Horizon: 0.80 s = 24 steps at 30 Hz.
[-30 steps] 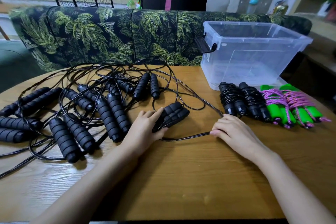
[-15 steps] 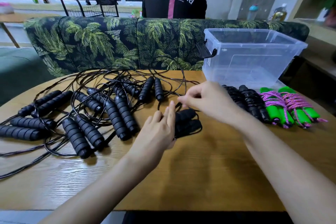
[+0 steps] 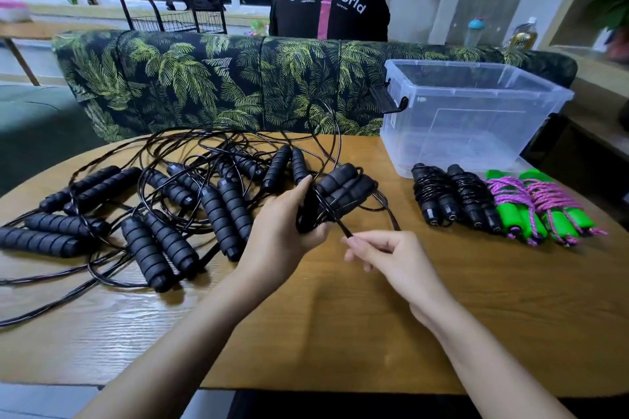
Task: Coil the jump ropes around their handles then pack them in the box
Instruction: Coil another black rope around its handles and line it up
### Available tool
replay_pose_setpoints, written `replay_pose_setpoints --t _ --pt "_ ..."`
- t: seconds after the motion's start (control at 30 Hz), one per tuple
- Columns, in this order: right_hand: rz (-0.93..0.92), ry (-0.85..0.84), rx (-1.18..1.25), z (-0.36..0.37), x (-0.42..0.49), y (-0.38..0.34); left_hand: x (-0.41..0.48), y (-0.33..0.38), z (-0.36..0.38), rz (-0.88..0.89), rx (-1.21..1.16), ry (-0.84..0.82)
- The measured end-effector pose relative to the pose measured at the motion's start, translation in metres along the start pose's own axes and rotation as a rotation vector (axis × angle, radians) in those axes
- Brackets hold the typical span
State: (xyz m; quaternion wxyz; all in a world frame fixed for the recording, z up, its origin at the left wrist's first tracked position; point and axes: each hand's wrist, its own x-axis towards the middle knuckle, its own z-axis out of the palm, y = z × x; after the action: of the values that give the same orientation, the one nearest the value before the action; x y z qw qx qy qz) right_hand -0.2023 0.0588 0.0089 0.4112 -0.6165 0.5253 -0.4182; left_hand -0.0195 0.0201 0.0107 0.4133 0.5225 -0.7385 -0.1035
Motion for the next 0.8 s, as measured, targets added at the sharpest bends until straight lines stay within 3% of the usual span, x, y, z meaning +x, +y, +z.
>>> replay_pose_setpoints --t 0.13,0.3,0.47,0.6,0.67,0.8 --pt "0.077 0.033 0.221 0.002 0.007 0.0 0.0 0.009 -0.007 0.001 -0.166 -0.107" --pt "-0.003 0.061 0.236 0.008 0.006 0.002 -0.003 0.022 -0.012 0.109 -0.091 -0.181" --pt "-0.069 0.092 0.123 0.009 0.004 0.008 -0.004 0.029 -0.004 0.088 -0.039 -0.111" --pt "-0.098 0.074 0.184 0.004 0.0 0.007 -0.004 0.025 0.001 0.094 0.021 -0.022" --pt "-0.145 0.076 0.053 -0.003 0.001 0.019 -0.003 0.022 -0.001 0.138 0.091 0.029" --pt "-0.332 0.133 -0.529 -0.024 0.007 0.044 0.002 0.005 -0.005 0.332 0.243 0.092"
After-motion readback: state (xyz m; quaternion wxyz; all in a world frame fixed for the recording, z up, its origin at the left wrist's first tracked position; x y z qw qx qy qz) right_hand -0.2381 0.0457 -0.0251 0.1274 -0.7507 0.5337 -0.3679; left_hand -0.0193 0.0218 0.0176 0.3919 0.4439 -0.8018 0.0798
